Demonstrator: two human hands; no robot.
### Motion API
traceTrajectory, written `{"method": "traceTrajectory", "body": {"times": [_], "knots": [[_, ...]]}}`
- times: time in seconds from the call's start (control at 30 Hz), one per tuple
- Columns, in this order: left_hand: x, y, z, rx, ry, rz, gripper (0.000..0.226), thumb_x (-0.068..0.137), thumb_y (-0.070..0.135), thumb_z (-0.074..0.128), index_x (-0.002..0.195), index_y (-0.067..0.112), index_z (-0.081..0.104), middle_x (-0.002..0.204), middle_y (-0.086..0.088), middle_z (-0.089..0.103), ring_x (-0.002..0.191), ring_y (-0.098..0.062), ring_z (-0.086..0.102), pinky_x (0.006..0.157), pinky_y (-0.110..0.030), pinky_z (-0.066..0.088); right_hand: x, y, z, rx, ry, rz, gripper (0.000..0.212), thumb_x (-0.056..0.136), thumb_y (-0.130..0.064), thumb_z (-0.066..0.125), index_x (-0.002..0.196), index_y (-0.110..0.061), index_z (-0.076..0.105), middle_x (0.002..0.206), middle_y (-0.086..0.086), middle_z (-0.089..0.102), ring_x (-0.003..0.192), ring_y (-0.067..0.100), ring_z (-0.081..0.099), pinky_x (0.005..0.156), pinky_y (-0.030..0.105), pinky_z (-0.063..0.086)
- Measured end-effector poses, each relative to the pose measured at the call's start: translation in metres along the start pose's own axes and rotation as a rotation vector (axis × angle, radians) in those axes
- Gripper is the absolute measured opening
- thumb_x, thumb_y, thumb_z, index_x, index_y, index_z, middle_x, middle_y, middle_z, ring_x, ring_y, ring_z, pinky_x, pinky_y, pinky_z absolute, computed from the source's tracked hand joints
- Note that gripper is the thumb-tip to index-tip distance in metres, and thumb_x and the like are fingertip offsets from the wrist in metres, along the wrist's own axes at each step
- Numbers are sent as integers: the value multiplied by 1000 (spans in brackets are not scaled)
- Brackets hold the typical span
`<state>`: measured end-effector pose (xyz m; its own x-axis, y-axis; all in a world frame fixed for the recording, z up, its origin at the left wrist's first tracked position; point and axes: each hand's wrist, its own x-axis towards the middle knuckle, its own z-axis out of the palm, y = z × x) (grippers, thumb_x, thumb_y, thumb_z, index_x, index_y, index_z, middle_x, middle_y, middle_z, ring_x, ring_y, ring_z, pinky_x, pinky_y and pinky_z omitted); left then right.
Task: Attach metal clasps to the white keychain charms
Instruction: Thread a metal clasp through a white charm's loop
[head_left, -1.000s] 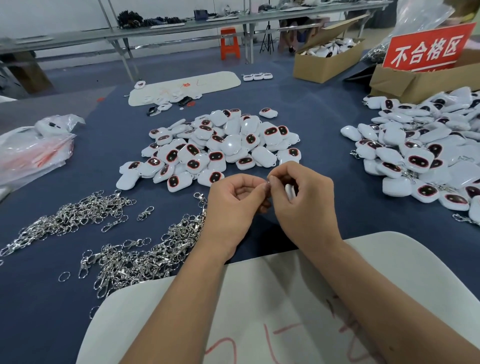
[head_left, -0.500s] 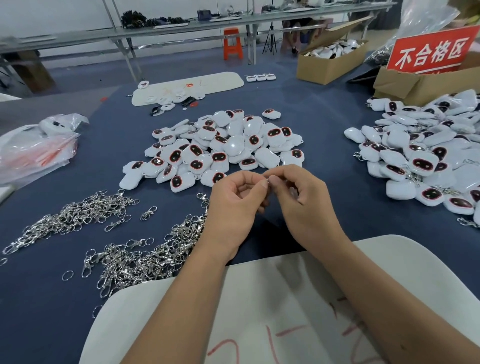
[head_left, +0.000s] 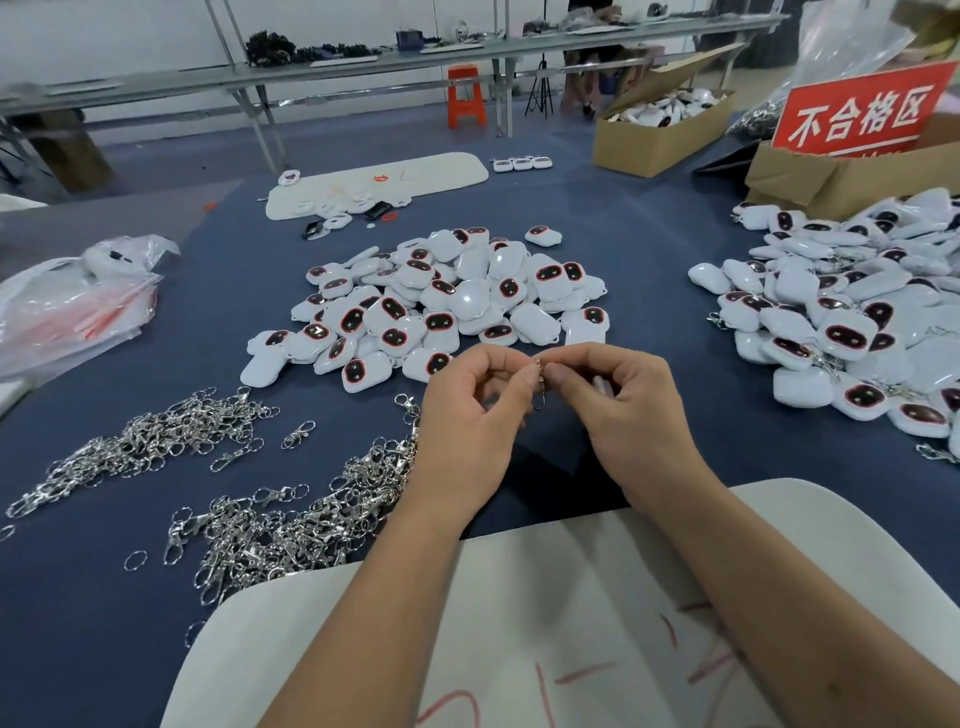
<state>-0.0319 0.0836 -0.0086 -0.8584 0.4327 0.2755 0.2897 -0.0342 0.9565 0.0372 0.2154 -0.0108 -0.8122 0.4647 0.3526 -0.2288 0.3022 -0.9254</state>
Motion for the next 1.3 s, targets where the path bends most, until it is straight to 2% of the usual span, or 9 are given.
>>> {"method": "traceTrajectory", "body": {"times": [0.17, 0.3, 0.43, 0.63, 0.77, 0.9, 1.03, 1.1, 1.3], "knots": [[-1, 2, 3, 54, 2, 15, 7, 95, 9, 67, 91, 14, 71, 70, 7, 68, 70, -23, 62, 75, -47, 56, -1, 1, 2, -61, 33, -45, 22, 95, -5, 71, 88, -24, 80, 82, -14, 78, 80, 3, 72, 75, 10, 50], [-2, 3, 5, 75, 39, 36, 9, 92, 5, 70, 88, 13, 71, 68, 10, 66, 67, -14, 63, 70, -31, 56, -1, 1, 2, -51, 47, -24, 20, 95, -6, 71, 89, -22, 80, 83, -12, 78, 81, 3, 71, 75, 10, 49], [-2, 3, 6, 82, 41, 19, 11, 91, 4, 70, 85, 13, 70, 65, 13, 64, 63, -8, 58, 65, -27, 53, 0, 1, 2, -42, 25, -13, 18, 96, -5, 69, 91, -18, 79, 85, -9, 78, 84, 4, 72, 77, 10, 49], [-2, 3, 6, 116, 29, 17, 11, 91, 4, 70, 84, 13, 71, 63, 13, 64, 63, -9, 57, 66, -39, 56, -1, 1, 3, -78, 37, -41, 20, 96, 1, 67, 91, -16, 77, 83, -11, 76, 80, 1, 69, 74, 7, 47], [-2, 2, 5, 136, 40, 5, 14, 89, 6, 72, 80, 16, 70, 61, 14, 64, 61, -11, 59, 65, -35, 56, -2, 1, 5, -189, 48, -101, 22, 95, 4, 65, 93, -16, 76, 86, -9, 74, 84, 8, 68, 76, 12, 47], [-2, 1, 6, 129, 59, -26, 11, 87, 5, 71, 79, 12, 72, 65, 3, 70, 63, -25, 66, 68, -41, 60, -4, 0, 8, -313, 79, -219, 21, 91, 8, 66, 91, -10, 75, 87, -5, 72, 85, 11, 66, 78, 16, 48], [-1, 1, 4, 81, 48, -53, 10, 88, 1, 69, 81, 7, 73, 62, 2, 69, 60, -16, 64, 66, -37, 60, -4, 1, 8, -344, 94, -260, 20, 90, 10, 67, 92, -7, 76, 89, -2, 72, 86, 10, 65, 79, 15, 48], [-1, 1, 2, 73, 50, -48, 10, 88, 1, 69, 80, 6, 72, 61, 3, 67, 59, -14, 63, 63, -33, 58, -4, 1, 8, -310, 84, -242, 20, 91, 9, 68, 94, -9, 76, 90, -2, 73, 87, 12, 67, 79, 17, 50], [-1, 3, 2, 61, 76, 4, 9, 90, 4, 70, 82, 8, 71, 66, 8, 65, 65, -14, 62, 73, -45, 58, 1, 5, 5, -141, 16, 7, 11, 101, -13, 67, 102, -19, 75, 91, -4, 74, 88, 17, 66, 82, 30, 52]]}}
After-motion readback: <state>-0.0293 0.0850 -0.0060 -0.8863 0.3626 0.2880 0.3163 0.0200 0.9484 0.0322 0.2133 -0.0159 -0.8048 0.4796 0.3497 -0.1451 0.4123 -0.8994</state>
